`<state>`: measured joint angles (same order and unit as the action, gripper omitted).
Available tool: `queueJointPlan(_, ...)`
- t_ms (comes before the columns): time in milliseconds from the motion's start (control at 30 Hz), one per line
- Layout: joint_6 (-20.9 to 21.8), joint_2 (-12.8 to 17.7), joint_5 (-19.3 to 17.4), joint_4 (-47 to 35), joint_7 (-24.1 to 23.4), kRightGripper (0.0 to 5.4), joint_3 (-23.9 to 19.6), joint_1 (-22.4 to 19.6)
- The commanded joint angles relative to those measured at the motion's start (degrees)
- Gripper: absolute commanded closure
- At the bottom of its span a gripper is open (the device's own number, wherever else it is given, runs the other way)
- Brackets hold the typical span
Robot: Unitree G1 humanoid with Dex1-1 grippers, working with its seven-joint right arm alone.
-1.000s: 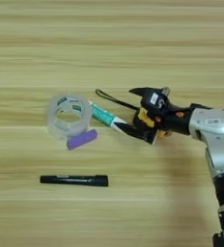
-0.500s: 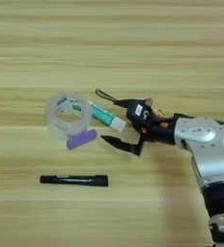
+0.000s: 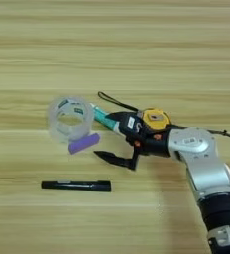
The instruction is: Move the objects on the table
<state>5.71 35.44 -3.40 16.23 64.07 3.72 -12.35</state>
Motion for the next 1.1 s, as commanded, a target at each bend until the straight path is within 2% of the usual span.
queueJointPlan(33,0.8,1.4,0.0,-0.8,-2.1,0.03,-0.9,-2.7)
queueJointPlan(533,1.4,-1.1,1.7,0.9,-1.9,0.03,2.0,-3.6)
queueJointPlan(1033,1.9,-2.1,2.1,2.6,-1.9,0.03,2.8,-3.8)
queueJointPlan(1100,1.9,-2.1,2.1,2.5,-1.5,0.33,3.0,-3.6)
